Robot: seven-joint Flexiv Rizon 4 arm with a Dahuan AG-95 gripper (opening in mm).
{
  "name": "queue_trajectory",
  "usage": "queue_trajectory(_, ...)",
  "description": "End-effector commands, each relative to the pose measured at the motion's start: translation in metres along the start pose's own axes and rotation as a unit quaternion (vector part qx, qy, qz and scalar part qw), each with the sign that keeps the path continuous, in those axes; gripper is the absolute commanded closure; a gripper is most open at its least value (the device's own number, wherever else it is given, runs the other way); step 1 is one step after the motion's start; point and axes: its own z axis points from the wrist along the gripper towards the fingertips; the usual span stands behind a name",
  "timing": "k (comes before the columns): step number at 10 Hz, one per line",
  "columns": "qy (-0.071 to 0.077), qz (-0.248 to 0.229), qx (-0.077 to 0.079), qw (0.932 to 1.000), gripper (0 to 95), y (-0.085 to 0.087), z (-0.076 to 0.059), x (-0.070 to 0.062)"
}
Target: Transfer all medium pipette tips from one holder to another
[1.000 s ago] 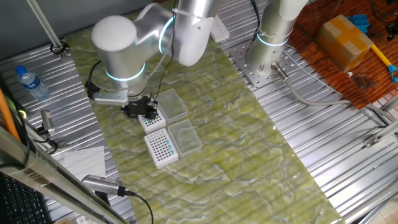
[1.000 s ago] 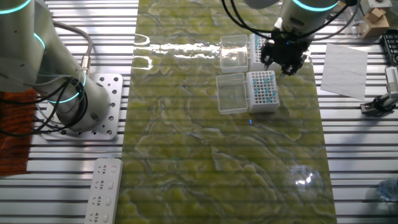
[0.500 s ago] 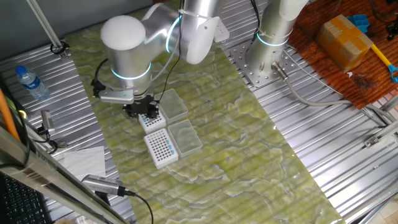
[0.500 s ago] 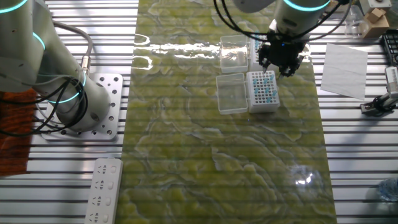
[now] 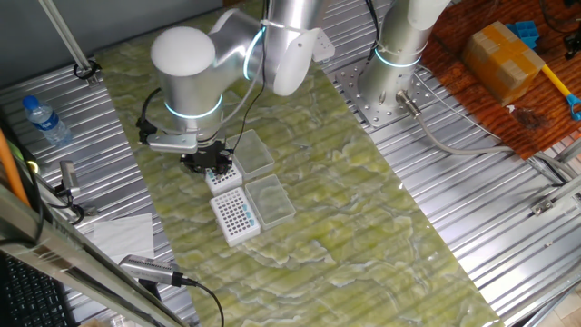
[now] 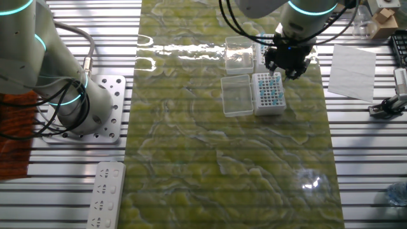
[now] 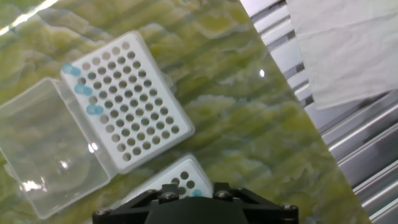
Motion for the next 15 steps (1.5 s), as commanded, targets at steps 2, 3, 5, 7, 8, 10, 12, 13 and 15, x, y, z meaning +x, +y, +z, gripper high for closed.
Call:
queue_trajectory(2,-0.001,-0.001,0.001,1.0000,76.0,0.000,0.001,0.001)
queue_trajectory(3,-0.001,-0.001,0.001,1.0000,95.0,0.000,0.001,0.001)
queue_trajectory(5,-0.001,-0.002,0.001,1.0000,95.0,0.000,0.000,0.001)
queue_trajectory(7,0.006,-0.001,-0.006,1.0000,95.0,0.001,-0.014,0.000)
queue_trajectory(8,0.011,-0.001,-0.009,0.9999,95.0,0.003,-0.027,-0.003)
queue_trajectory(10,0.023,0.014,-0.012,0.9996,95.0,0.013,-0.063,-0.009)
queue_trajectory(12,0.028,0.050,-0.015,0.9983,95.0,0.028,-0.093,-0.015)
queue_trajectory(13,0.024,0.064,-0.017,0.9975,95.0,0.032,-0.097,-0.019)
queue_trajectory(15,0.022,0.089,-0.019,0.9957,95.0,0.039,-0.100,-0.027)
